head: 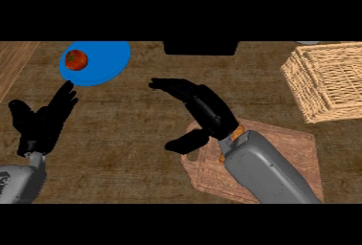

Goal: Pick the croissant from the cutting board and place it in the basket

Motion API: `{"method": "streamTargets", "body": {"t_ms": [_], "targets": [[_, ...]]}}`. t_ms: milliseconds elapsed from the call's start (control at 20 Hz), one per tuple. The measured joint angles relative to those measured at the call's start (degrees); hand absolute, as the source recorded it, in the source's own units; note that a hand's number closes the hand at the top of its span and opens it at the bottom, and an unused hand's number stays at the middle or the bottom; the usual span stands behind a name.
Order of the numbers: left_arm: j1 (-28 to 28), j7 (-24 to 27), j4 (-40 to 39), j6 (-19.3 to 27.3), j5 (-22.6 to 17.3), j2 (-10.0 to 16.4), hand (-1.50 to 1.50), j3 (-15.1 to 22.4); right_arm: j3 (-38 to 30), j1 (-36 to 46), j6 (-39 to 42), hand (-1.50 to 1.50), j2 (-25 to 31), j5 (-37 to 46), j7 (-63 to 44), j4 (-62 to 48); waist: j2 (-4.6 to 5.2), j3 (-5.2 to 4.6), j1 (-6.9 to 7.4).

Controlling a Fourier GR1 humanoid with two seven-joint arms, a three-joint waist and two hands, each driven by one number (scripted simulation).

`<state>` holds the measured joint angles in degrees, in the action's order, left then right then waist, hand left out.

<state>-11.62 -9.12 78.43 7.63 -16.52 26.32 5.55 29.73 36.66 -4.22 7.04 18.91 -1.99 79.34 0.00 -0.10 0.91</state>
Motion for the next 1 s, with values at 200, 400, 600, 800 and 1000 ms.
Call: {"method": "streamTargets", "body": {"t_ms": [200,400,600,800,1000], "targets": [[-0.4,-0.2,-0.8,0.1,-0.1,-0.5,0.00,-0.4,0.4,7.8,6.1,-1.50,-0.1,2.3,-16.2,0.4,-0.41,-0.09,-0.81],[-0.5,-0.8,-0.7,0.2,0.0,-0.3,0.00,-0.6,1.1,15.9,13.6,-1.50,4.5,7.2,-28.7,-1.1,-0.83,-0.17,-1.24],[-0.4,-1.0,-0.9,0.1,0.0,-0.4,0.00,-0.9,-0.9,25.1,23.0,-1.50,6.8,8.1,-40.7,-2.4,-0.82,-0.13,-1.21],[-0.3,-0.5,-1.4,-0.5,-0.2,-0.4,0.00,-1.6,-5.1,31.2,34.0,-1.50,7.7,2.7,-47.8,-4.1,-0.64,-0.06,-1.25],[-0.3,-0.3,-1.8,-1.0,-0.2,-0.3,0.00,-2.2,-8.9,33.0,41.3,-1.50,8.6,-4.4,-49.2,-5.9,-0.57,-0.02,-1.41]]}}
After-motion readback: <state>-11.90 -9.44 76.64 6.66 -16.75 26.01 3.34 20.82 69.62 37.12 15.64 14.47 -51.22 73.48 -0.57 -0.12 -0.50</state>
